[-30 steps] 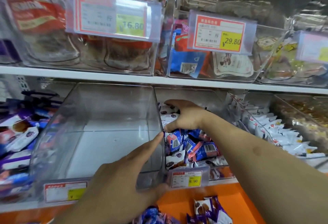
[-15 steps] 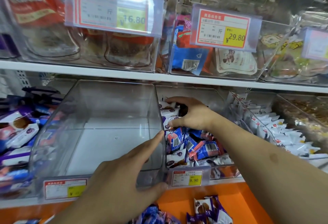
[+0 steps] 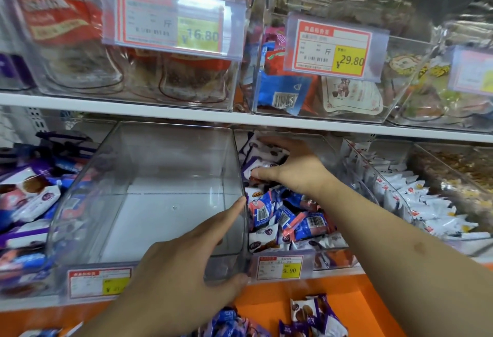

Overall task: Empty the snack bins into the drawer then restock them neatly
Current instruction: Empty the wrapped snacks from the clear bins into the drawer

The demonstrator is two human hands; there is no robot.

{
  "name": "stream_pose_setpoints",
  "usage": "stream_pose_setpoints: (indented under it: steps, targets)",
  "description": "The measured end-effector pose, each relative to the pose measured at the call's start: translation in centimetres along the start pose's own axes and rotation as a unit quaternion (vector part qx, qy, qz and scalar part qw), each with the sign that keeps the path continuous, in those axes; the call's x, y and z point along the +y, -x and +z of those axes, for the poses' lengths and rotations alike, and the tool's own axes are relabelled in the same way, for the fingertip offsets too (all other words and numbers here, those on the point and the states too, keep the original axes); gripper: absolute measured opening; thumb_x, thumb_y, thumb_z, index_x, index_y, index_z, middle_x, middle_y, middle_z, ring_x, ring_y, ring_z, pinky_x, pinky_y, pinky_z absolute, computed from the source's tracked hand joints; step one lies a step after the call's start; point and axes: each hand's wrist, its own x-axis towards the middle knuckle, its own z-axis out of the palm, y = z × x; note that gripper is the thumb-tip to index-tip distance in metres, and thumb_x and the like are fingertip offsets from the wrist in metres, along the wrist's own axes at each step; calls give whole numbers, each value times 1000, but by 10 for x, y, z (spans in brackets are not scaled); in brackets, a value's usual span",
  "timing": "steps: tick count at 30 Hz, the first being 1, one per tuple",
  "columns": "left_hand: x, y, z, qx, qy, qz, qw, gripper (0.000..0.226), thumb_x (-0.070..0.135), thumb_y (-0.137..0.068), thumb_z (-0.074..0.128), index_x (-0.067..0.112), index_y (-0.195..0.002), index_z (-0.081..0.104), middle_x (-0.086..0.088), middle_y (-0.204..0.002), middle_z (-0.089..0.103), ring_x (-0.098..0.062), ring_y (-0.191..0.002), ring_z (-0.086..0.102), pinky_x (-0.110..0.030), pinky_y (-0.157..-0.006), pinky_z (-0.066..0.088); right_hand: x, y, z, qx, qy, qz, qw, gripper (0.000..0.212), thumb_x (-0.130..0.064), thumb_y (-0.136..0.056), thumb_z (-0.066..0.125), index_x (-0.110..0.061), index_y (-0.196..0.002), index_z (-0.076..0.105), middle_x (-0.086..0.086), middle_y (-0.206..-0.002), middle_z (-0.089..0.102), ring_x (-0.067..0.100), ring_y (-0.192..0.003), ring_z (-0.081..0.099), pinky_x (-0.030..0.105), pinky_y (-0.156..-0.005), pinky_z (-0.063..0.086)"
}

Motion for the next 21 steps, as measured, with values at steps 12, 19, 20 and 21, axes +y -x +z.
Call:
stream_pose_setpoints:
  steps: [12, 19, 20, 21]
  targets:
    - [7, 27, 16, 86, 117, 89, 985, 83, 43, -90, 72, 71, -147, 19, 47, -155, 20, 14, -146, 22, -29, -121, 26, -20, 179, -81, -13, -70, -26, 997, 76, -40, -68, 98, -45, -136, 64, -15, -141, 65, 11, -134, 59, 47, -112, 48]
    - [36, 52, 98, 0, 81, 143, 986, 71, 38, -97, 65, 57, -153, 27, 45, -157, 16, 19, -146, 15, -10, -113, 15, 69, 299, -66, -125, -11, 138, 982, 73, -46, -66, 97, -61, -128, 61, -32, -142, 57, -8, -138, 46, 37, -116, 41]
    - [37, 52, 109, -13, 89, 136, 987, 69, 39, -97, 64, 57, -153, 27, 46, -156, 15, 20, -145, 14, -9, -113, 14, 91, 307, -57, -136, -1, 164, 977, 72, -47, -67, 97, -62, -127, 61, -32, -143, 55, -9, -139, 43, 37, -116, 41]
    - [37, 51, 118, -24, 95, 129, 987, 69, 39, -98, 64, 57, -153, 27, 47, -156, 14, 20, -145, 13, -8, -112, 15, 114, 312, -50, -144, 10, 185, 972, 70, -48, -68, 96, -61, -127, 61, -31, -145, 53, -7, -140, 42, 37, -117, 40]
